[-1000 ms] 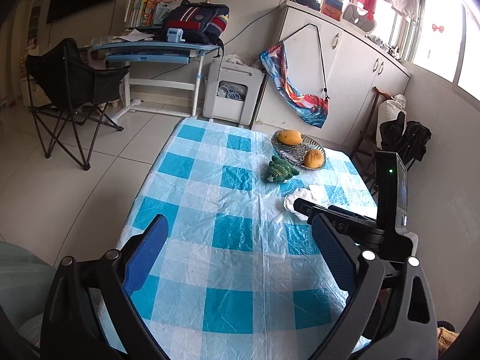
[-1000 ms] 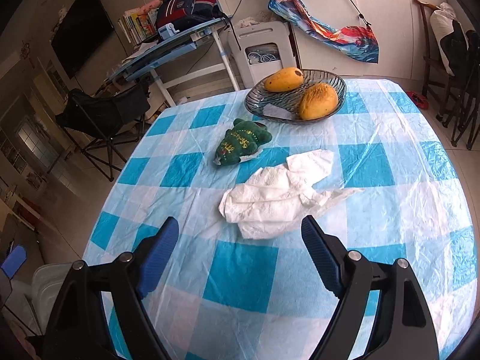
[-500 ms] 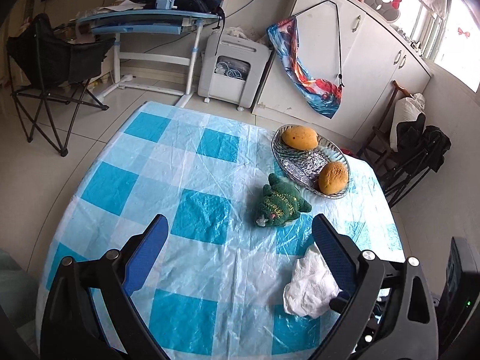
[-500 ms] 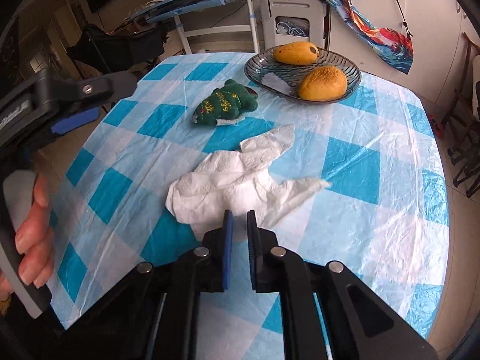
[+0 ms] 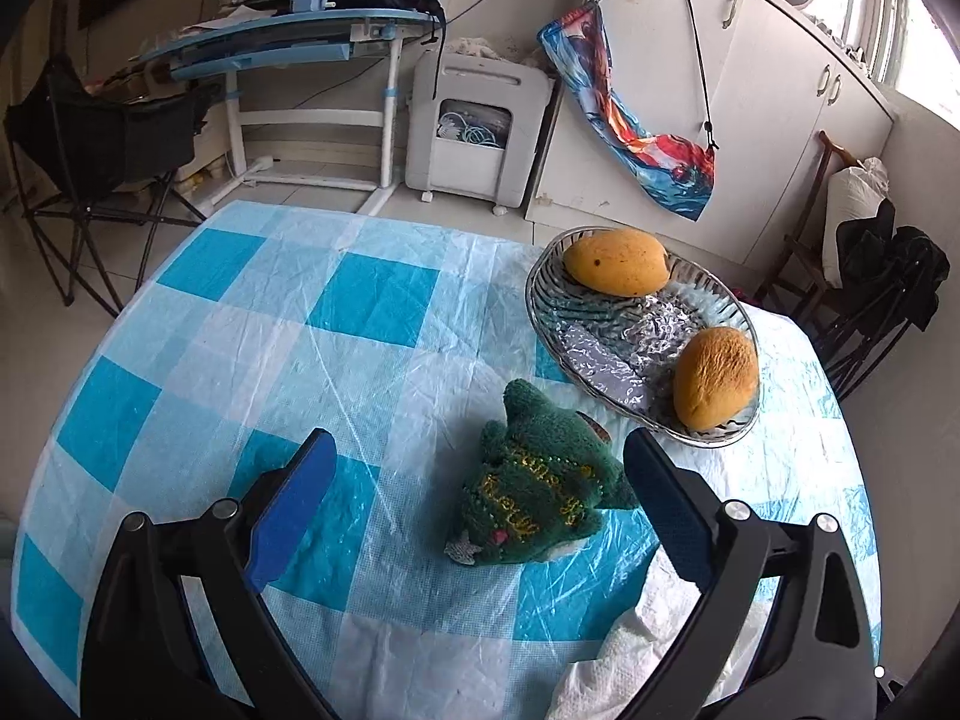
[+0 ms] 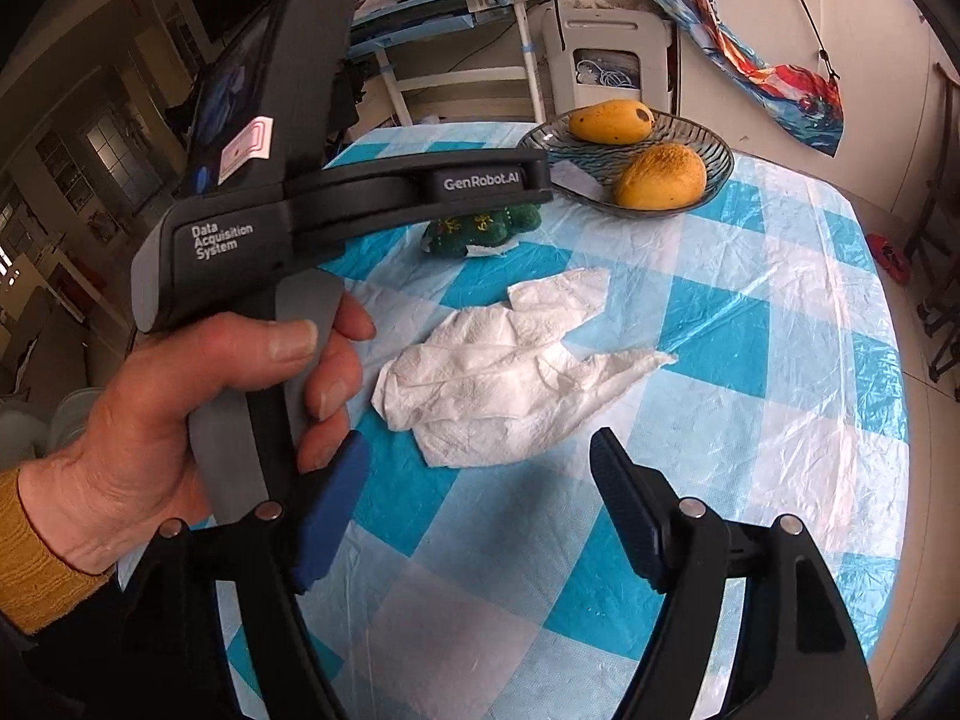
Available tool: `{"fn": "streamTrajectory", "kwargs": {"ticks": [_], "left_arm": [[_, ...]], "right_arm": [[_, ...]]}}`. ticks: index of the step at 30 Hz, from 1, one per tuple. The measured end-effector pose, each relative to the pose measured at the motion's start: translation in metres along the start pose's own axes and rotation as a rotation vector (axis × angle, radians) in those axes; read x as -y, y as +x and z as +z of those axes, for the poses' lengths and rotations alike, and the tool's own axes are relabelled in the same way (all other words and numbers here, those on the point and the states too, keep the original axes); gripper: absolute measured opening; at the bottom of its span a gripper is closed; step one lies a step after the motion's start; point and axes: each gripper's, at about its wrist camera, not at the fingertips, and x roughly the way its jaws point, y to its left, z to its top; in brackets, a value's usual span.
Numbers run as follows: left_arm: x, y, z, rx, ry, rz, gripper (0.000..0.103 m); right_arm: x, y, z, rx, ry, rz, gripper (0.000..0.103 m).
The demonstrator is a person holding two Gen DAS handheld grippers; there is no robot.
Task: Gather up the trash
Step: 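Grasp the green knitted toy with the left gripper while the right holds the tissue, then carry the tissue and green toy over the yellow basin and open both grippers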
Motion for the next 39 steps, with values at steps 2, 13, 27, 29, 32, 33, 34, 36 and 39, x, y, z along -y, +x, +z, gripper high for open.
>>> {"fn": "streamTrajectory", "kwargs": {"ticks": [2,13,27,29,32,33,34,36,39], "left_arm": [[0.003,0.007,0.003,-0.029,0.009,-0.008,0.091],[0.007,0.001,0.0,-0.064,0.187,-0.053,0.025],[-0.039,-0.118,-0.066,-0.037,0.206,-0.037,0.024],[-0.05,-0.138,-0.076,-0.028,0.191,-0.033,0.024],[-0.067,-0.164,-0.092,-0.019,0.163,-0.032,0.024],[-0.072,-0.172,-0.097,-0.017,0.157,-0.031,0.024],[-0.077,-0.18,-0.103,-0.013,0.153,-0.028,0.024],[-0.084,-0.195,-0.114,-0.004,0.149,-0.027,0.024],[-0.095,-0.217,-0.131,0.005,0.135,-0.033,0.024]], "right_arm": [[-0.005,0.009,0.004,0.006,-0.008,-0.022,0.074],[-0.007,0.015,-0.001,0.016,-0.084,-0.104,0.027],[-0.036,-0.02,-0.031,0.034,-0.003,0.033,0.005],[-0.044,-0.029,-0.041,0.048,0.016,0.053,0.005],[-0.055,-0.041,-0.058,0.063,0.039,0.086,0.005],[-0.059,-0.045,-0.065,0.067,0.048,0.095,0.005],[-0.062,-0.049,-0.073,0.071,0.059,0.107,0.005],[-0.067,-0.056,-0.087,0.082,0.085,0.134,0.005],[-0.075,-0.066,-0.106,0.097,0.113,0.165,0.005]]}}
